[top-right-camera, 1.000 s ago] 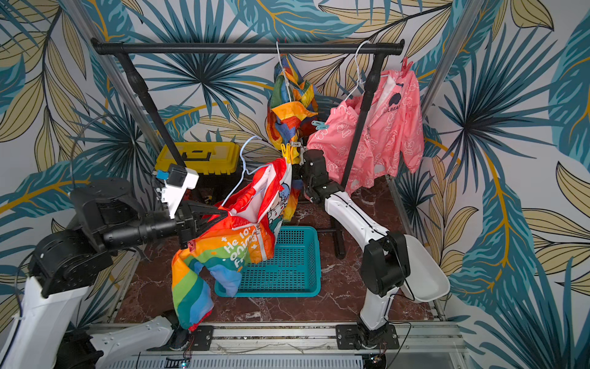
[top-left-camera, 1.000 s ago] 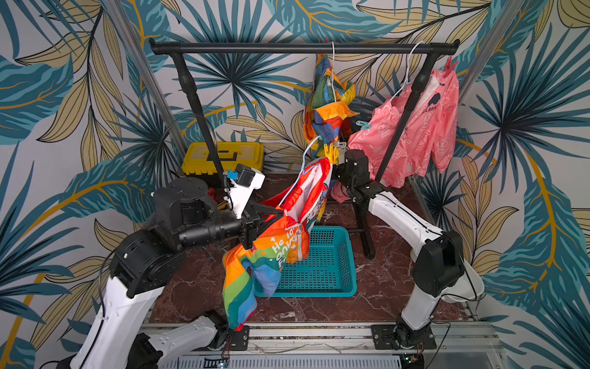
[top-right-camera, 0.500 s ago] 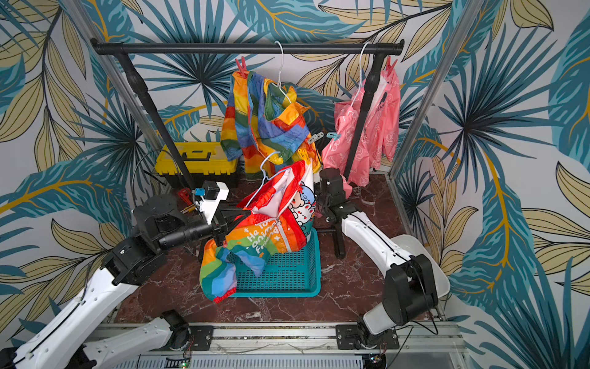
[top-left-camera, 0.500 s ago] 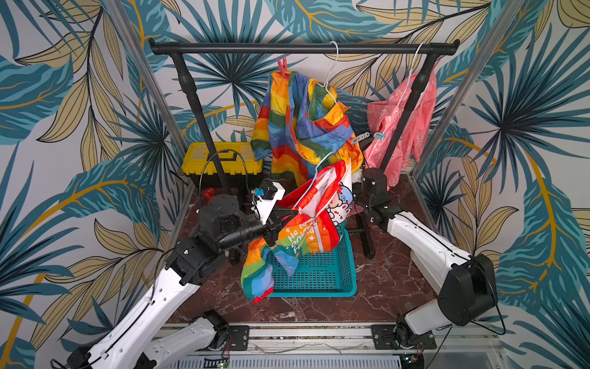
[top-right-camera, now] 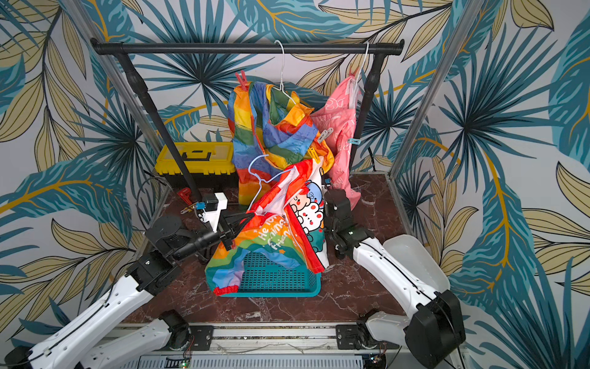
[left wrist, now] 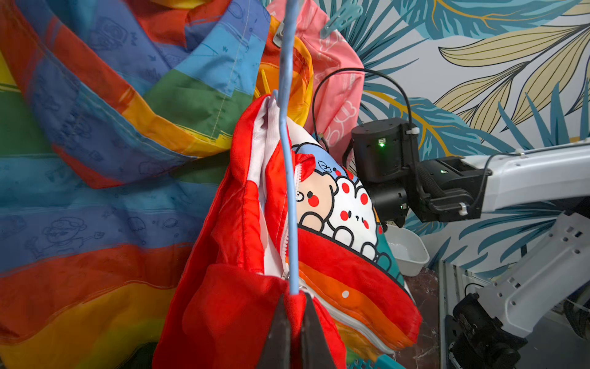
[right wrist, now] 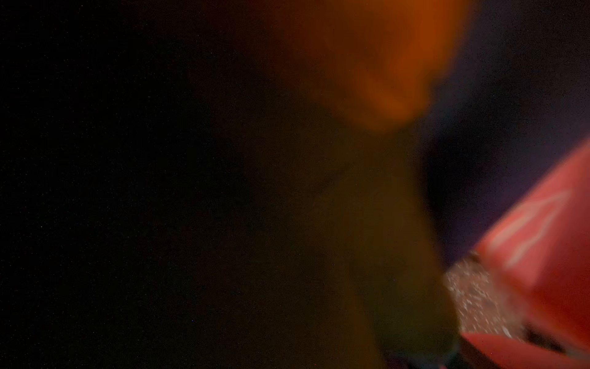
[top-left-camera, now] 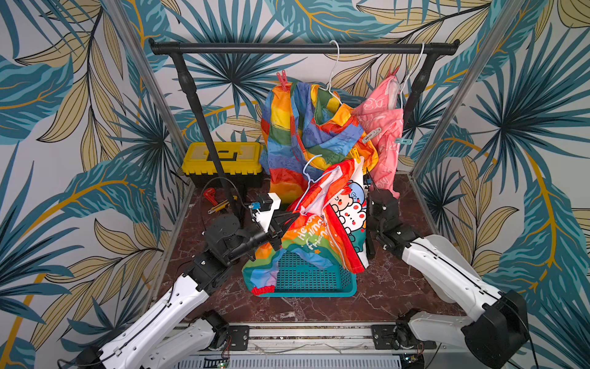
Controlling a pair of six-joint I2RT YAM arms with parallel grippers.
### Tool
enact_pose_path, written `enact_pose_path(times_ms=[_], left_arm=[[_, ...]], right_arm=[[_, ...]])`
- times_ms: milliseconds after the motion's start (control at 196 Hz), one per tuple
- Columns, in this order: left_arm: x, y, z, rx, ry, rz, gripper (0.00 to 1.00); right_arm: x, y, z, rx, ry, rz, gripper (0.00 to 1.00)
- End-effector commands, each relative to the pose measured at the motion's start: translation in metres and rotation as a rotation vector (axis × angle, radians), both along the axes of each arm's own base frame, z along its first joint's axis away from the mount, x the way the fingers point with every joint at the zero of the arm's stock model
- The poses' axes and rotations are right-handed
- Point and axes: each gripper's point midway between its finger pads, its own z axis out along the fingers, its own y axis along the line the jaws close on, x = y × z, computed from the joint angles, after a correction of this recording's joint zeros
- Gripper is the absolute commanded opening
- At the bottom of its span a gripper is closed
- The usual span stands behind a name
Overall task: Remove the clothespins securing jackets to the hanger
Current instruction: Adjust the jacket on the hanger.
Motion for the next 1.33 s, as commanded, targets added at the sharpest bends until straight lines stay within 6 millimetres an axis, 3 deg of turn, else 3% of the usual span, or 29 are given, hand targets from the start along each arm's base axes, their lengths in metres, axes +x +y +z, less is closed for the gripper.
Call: enact_pose_path(times_ms=[0, 77, 199, 521, 613, 761, 1017, 1324], left_arm=[[0.005, -0.021, 0.027, -0.067, -0.067, -0.051, 0.0], [0.005, -0.031, 0.025, -0.051, -0.076, -0.069, 0.0], [0.004, -0.025, 0.013, -0.049, -0.063, -0.041, 0.0], [-0.015, 0.034, -0.037, -0.053, -0.038, 0.157, 0.0], [-0.031, 0.051, -0.043, -0.07, -0.023, 0.17, 0.0], [-0.047, 0.069, -0.048, -0.052, 0.0, 0.191, 0.0], [-0.083, 0.071, -0.067, 0.054, 0.102, 0.069, 0.0], [-0.129, 0.08, -0.066, 0.054, 0.096, -0.069, 0.0]], right_arm=[[-0.015, 0.004, 0.003, -0.037, -0.027, 0.038, 0.99], [-0.014, -0.003, 0.002, -0.067, -0.036, 0.006, 1.0], [-0.011, -0.01, -0.006, -0.11, -0.023, -0.027, 0.99], [-0.005, -0.006, -0.034, -0.131, 0.047, -0.023, 1.0], [-0.003, -0.011, -0.036, -0.142, 0.051, -0.057, 0.99], [0.007, -0.036, -0.021, -0.182, 0.025, -0.206, 0.99], [0.028, -0.056, -0.005, -0.173, 0.064, -0.327, 0.99], [0.067, -0.051, 0.02, -0.058, 0.056, -0.309, 0.99]])
